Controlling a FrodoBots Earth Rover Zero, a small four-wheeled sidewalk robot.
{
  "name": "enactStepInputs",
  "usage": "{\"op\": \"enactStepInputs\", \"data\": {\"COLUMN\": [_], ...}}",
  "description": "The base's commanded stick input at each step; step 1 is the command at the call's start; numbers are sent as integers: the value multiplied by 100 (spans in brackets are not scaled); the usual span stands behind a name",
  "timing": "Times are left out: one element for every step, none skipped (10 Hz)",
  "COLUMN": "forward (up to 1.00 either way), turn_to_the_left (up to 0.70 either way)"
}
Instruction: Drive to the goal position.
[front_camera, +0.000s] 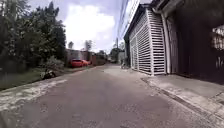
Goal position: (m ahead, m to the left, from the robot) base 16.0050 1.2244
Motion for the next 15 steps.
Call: {"op": "enactStepInputs", "data": {"forward": [100,100,100,100,100,100,100,45,0,0,0,0,0,0,0], "turn_to_the_left": [0,0,0,0,0,0,0,0,0,0,0,0,0,0,0]}}
